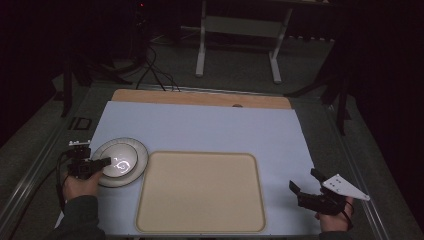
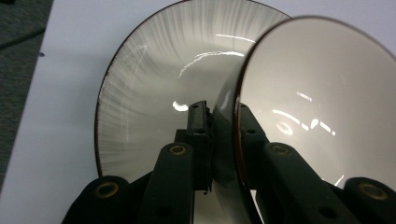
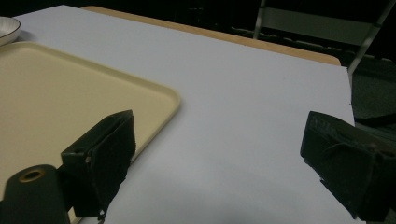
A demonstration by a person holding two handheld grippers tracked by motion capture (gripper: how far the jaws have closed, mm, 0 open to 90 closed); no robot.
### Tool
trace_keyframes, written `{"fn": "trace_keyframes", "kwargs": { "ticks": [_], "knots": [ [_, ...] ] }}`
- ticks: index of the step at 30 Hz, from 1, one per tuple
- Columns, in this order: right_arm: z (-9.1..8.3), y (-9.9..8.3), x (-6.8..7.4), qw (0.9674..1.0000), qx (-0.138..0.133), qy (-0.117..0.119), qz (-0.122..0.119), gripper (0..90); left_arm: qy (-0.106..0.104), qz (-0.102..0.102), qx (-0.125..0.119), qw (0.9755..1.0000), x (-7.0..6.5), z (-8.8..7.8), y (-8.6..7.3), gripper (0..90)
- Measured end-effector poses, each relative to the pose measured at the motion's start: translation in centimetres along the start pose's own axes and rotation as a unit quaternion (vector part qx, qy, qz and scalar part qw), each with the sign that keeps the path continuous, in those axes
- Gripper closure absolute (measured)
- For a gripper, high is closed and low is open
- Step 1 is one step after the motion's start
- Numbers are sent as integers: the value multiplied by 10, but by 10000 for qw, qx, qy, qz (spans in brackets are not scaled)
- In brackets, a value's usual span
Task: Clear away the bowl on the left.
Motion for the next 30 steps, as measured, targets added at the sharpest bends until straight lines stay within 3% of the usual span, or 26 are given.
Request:
{"fn": "trace_keyframes", "kwargs": {
  "ticks": [5,6,10,30],
  "knots": [
    [0,0,0,10000,-8,-4,11,101,-30,-46,10,10000,1,-1,0,819],
    [0,0,0,10000,-11,-7,8,101,-132,-157,7,9998,4,-1,0,819],
    [-1,0,-1,10000,-24,-9,2,101,-297,-262,0,9992,7,-3,-1,820],
    [-2,1,-1,10000,-51,-23,7,101,-394,-249,-199,9987,4,-12,-1,822]
  ]
}}
Point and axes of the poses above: each handheld gripper's, and its own axes: z roughly forward along the jaws, y roughly out of its top, x roughly to its left, the point moved 3 cm from there along z, roughly forward along the jaws, and after that the axes turned 14 degrees about -z, right-handed, at the moved point
